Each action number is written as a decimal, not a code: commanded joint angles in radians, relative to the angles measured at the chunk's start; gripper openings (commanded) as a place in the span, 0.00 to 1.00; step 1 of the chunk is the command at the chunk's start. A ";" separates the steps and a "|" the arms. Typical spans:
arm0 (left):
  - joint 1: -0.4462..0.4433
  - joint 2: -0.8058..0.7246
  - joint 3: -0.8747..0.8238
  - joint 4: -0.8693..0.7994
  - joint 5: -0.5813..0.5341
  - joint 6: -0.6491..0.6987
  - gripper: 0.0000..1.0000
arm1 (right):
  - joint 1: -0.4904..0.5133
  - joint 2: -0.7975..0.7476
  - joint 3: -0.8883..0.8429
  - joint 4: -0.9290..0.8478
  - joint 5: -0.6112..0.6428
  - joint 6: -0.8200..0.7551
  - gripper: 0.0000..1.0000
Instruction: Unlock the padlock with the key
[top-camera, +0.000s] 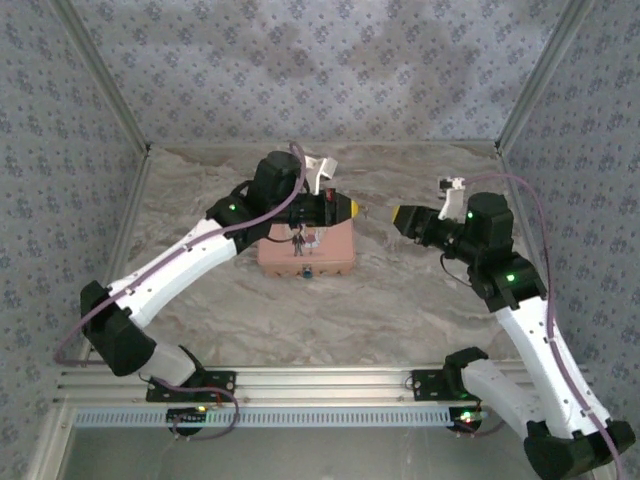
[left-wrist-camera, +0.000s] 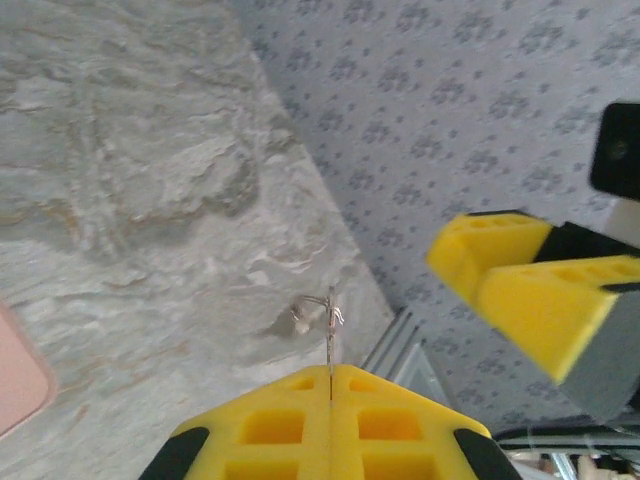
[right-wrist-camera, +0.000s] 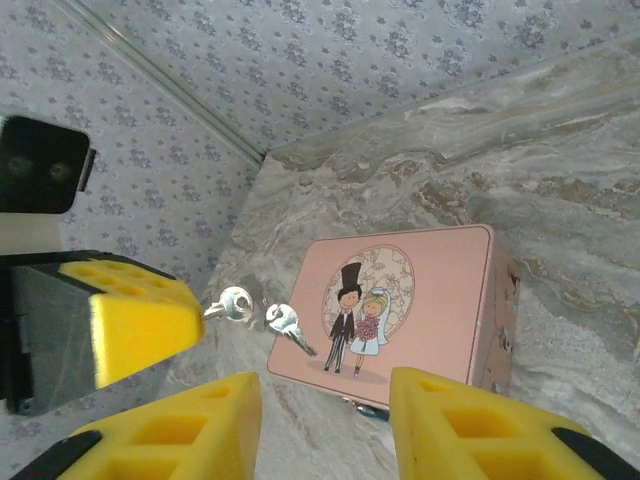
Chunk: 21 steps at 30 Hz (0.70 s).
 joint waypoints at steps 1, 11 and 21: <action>0.000 0.047 0.090 -0.238 0.066 0.106 0.00 | -0.070 -0.005 -0.036 0.028 -0.216 0.007 0.40; -0.012 0.084 0.142 -0.264 0.318 0.167 0.00 | -0.031 0.006 -0.134 0.290 -0.467 0.118 0.46; -0.032 0.073 0.145 -0.211 0.396 0.171 0.00 | -0.011 0.009 -0.157 0.304 -0.487 0.110 0.49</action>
